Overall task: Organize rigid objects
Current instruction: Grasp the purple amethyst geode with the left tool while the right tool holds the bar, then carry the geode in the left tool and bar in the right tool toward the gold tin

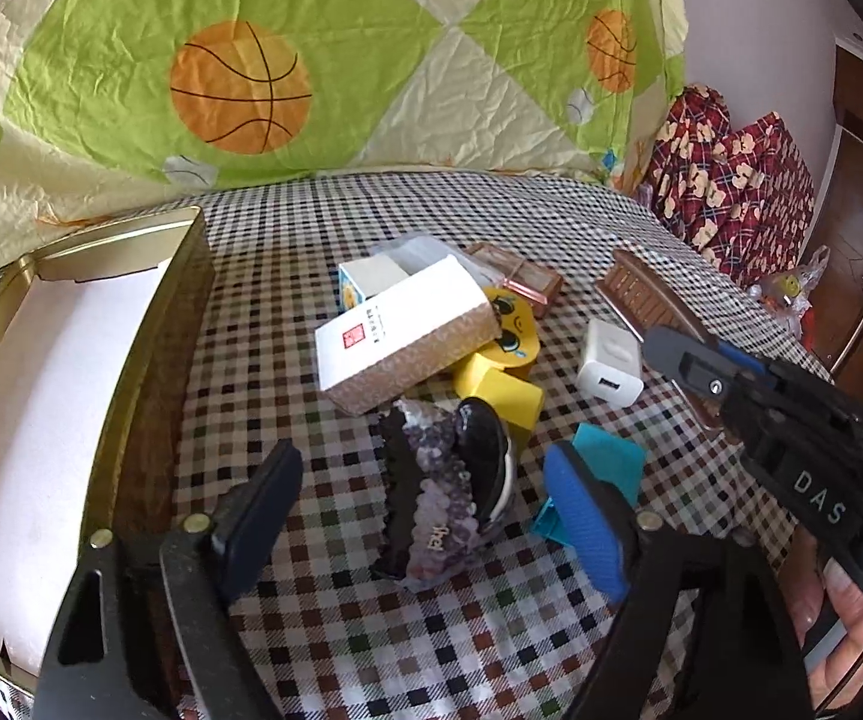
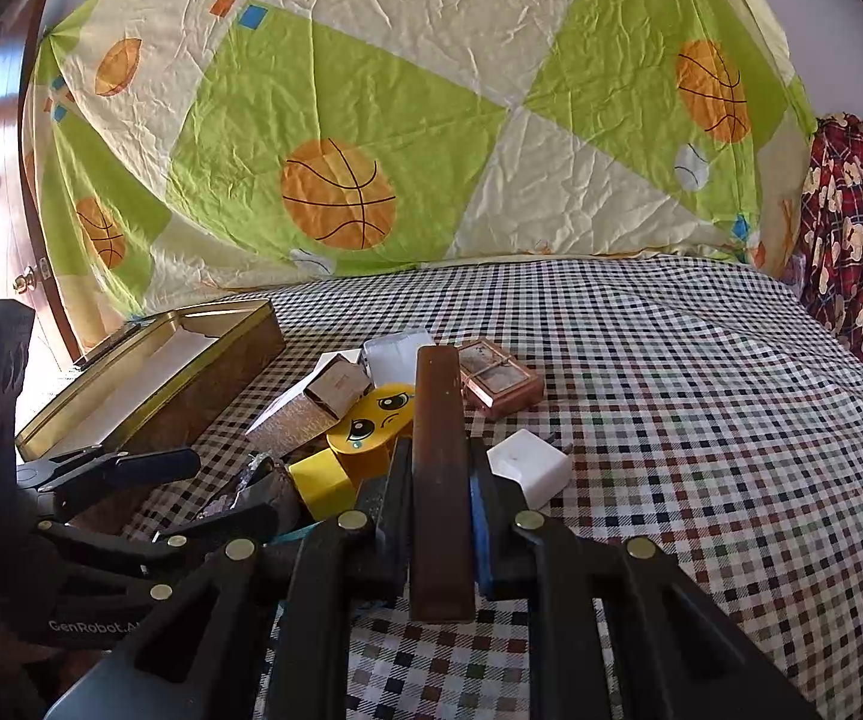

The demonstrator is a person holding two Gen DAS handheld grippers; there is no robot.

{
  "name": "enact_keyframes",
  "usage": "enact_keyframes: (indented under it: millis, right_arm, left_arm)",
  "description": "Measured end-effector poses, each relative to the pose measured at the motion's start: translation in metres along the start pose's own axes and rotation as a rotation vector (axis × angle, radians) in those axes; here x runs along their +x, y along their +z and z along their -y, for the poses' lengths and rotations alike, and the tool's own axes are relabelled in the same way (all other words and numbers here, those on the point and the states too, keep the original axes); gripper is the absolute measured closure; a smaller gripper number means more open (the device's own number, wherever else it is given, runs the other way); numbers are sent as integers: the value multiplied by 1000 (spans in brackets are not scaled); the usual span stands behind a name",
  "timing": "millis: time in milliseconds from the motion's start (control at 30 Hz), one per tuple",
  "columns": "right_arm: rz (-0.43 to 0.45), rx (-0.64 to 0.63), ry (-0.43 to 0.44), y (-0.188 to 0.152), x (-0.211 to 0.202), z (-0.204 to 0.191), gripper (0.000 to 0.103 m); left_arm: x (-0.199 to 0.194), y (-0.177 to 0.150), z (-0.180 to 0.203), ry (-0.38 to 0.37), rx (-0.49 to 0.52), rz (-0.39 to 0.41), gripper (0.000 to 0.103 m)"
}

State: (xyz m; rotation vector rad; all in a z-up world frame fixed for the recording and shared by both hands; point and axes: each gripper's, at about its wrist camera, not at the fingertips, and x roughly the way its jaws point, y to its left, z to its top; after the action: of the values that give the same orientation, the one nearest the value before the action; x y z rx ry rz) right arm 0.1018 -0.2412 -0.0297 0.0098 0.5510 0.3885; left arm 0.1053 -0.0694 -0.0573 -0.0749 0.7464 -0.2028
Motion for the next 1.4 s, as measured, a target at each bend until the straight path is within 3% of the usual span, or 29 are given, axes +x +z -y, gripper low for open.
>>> enact_keyframes:
  millis: [167, 333, 433, 567, 633, 700, 800, 1167, 1400]
  right_arm:
    - [-1, 21, 24, -3, 0, 3, 86]
    - [-10, -31, -4, -5, 1, -7, 86]
    - [-17, -7, 7, -4, 2, -2, 86]
    - [-32, -19, 6, -4, 4, -4, 86]
    - [-32, -20, 6, -4, 4, -4, 86]
    - [-32, -23, 7, -4, 3, -4, 86]
    - [-25, -35, 6, -4, 2, -6, 86]
    - [-7, -56, 4, -5, -1, -8, 86]
    - [21, -66, 0, -7, -6, -10, 86]
  left_arm:
    - [1, -1, -11, 0, -56, -4, 26]
    - [8, 0, 6, 81, 32, -39, 26]
    - [13, 1, 7, 75, 49, -69, 25]
    - [23, 0, 5, 46, 53, -121, 43]
    - [22, -1, 5, 39, 49, -115, 45]
    - [20, -2, 3, 25, 44, -107, 57]
    - [17, -3, -1, -1, 20, -97, 60]
    - [-1, -4, -9, -48, -21, 7, 60]
    - [-11, -4, -10, -32, -32, 69, 60]
